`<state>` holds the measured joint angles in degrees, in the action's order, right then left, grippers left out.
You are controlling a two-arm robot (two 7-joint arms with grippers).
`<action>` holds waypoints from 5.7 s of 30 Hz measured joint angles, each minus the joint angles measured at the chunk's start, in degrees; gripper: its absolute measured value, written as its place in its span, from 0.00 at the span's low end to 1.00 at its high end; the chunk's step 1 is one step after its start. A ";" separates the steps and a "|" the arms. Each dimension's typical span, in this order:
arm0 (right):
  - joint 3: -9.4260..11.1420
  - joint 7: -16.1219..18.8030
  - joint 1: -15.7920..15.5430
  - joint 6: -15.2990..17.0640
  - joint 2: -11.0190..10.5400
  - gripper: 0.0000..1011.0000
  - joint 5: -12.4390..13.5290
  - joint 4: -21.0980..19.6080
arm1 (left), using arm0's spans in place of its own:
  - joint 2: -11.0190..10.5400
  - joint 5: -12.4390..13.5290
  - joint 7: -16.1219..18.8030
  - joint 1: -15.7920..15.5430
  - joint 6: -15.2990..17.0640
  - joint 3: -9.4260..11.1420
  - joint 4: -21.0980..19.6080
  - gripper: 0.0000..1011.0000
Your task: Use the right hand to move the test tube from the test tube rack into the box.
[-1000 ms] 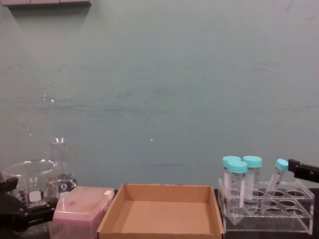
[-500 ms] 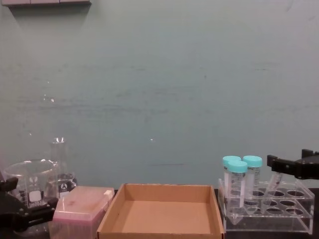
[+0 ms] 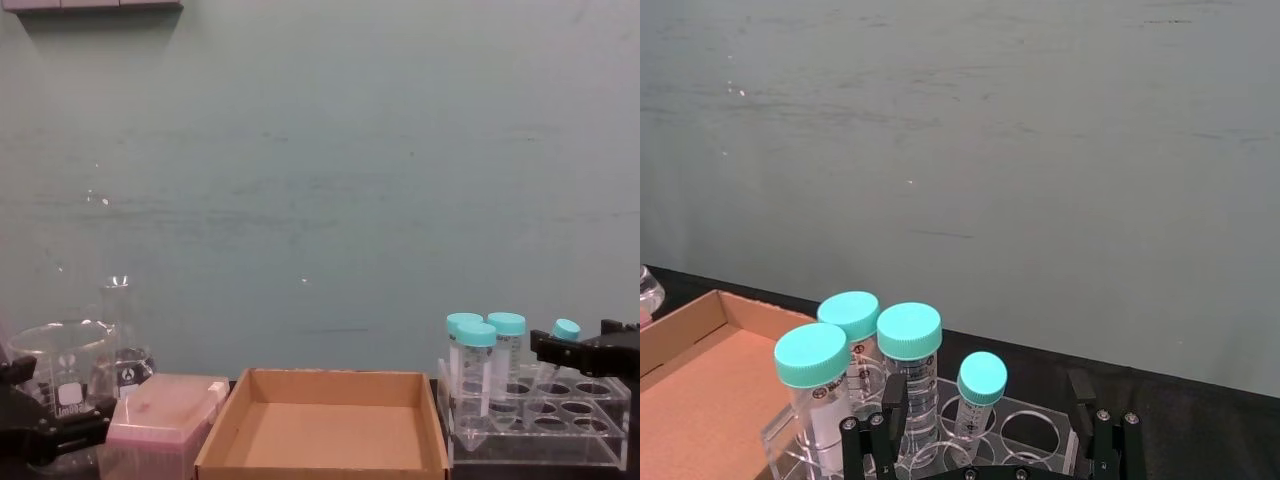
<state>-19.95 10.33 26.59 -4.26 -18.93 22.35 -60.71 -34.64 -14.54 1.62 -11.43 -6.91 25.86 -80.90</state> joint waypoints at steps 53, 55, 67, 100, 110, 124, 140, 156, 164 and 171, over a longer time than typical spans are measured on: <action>5.19 -1.52 1.64 -4.05 6.73 0.99 -7.84 6.67 | 0.00 0.00 0.00 0.00 0.00 0.00 0.00 0.99; 5.40 -1.08 1.93 -4.11 6.93 0.99 -8.00 7.09 | 0.00 0.00 0.00 0.00 0.00 0.00 0.00 0.99; 6.46 -0.19 2.57 -4.47 8.00 0.99 -9.42 8.58 | 0.00 0.00 0.00 0.00 0.00 0.00 0.00 0.99; 10.59 2.04 0.86 -4.75 9.54 0.99 -12.07 7.16 | -0.01 0.00 0.00 0.00 0.00 0.00 0.00 0.99; 11.63 2.89 0.27 -4.65 9.72 0.99 -12.89 6.42 | 0.00 0.00 0.00 0.00 0.00 0.00 0.00 0.99; 12.39 3.40 -0.83 -4.22 9.76 0.99 -13.31 4.79 | 0.00 0.00 0.00 0.00 0.00 0.00 0.00 0.99; 12.64 3.41 -1.24 -4.38 9.62 0.99 -13.67 4.23 | 0.00 0.00 0.00 0.00 0.00 0.00 0.00 0.99; 12.58 3.38 -1.19 -4.30 9.63 0.70 -13.57 4.25 | 0.00 0.00 0.00 0.00 0.00 0.00 0.00 0.99; 12.58 3.37 -1.18 -4.25 9.63 0.45 -13.54 4.24 | 0.00 0.00 0.00 0.00 0.00 0.00 0.00 0.99; 12.58 3.37 -1.18 -4.25 9.63 0.26 -13.54 4.25 | 0.00 0.00 0.00 0.00 0.00 0.00 0.00 0.99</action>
<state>-7.38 13.69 25.41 -8.51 -9.31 8.81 -56.46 -34.65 -14.55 1.62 -11.43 -6.91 25.86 -80.90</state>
